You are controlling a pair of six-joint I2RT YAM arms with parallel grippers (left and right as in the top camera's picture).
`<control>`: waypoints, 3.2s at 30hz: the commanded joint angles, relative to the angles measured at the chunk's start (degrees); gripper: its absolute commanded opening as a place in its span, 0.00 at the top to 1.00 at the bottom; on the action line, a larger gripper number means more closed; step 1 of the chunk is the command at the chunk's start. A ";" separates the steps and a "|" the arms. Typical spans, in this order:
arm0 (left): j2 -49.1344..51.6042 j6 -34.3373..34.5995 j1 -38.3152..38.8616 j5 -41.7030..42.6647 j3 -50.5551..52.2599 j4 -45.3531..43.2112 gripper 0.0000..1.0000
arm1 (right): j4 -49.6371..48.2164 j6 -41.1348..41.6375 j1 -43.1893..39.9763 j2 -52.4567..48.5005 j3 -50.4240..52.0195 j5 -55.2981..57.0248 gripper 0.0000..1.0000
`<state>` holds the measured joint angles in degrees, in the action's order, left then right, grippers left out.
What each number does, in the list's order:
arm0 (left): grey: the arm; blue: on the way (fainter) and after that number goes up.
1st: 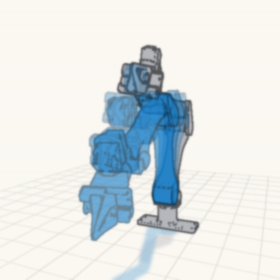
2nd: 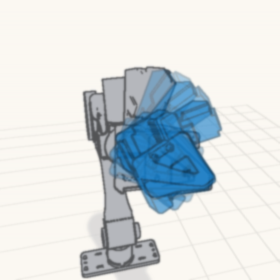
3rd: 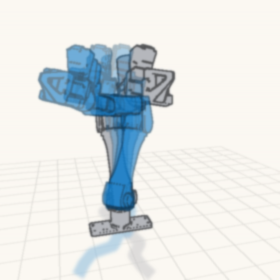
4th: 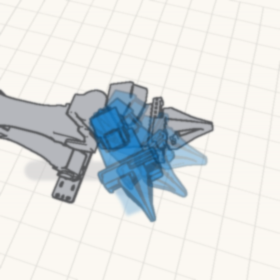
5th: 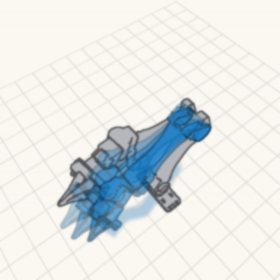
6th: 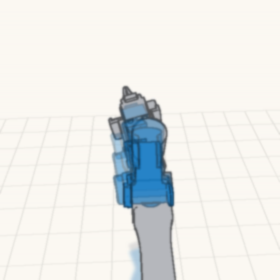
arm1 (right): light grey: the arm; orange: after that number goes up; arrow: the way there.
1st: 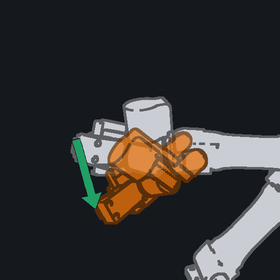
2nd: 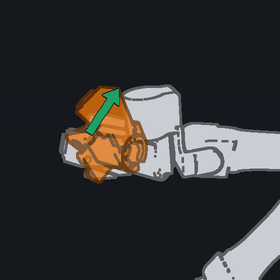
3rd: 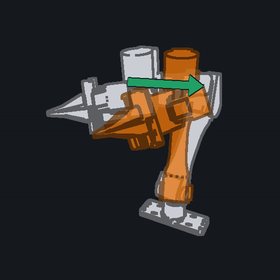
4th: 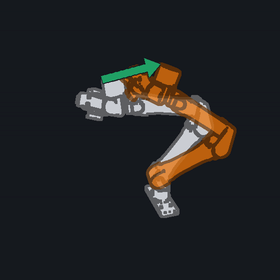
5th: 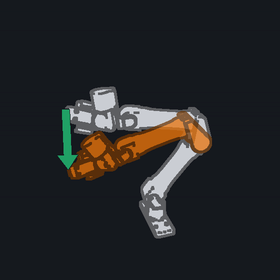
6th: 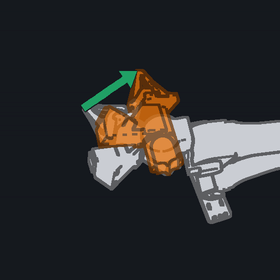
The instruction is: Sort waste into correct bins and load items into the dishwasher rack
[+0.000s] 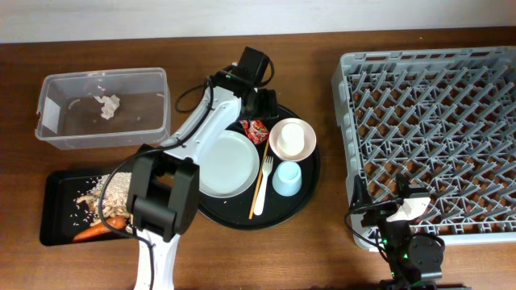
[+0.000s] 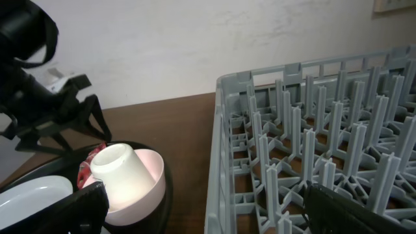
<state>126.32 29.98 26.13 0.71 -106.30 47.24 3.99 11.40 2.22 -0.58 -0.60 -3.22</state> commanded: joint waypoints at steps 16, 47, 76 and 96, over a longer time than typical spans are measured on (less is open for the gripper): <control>7.82 3.80 -1.53 -8.70 0.26 -5.84 0.33 | 0.28 -0.46 -0.37 0.33 0.28 0.09 0.01; -9.64 6.88 -41.13 -12.55 -2.64 5.53 0.01 | 0.28 -0.46 -0.37 0.33 0.28 0.09 0.01; -73.05 4.09 -31.80 4.26 45.31 27.39 0.01 | 0.28 -0.46 -0.37 0.33 0.28 0.09 0.01; -57.57 3.41 -54.88 4.46 44.74 20.41 0.01 | -11.54 33.73 -0.37 -1.14 -2.51 -40.35 0.02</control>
<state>68.93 33.69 -23.77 4.45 -61.06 66.28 -7.33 45.34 2.07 -0.75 -0.64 -39.62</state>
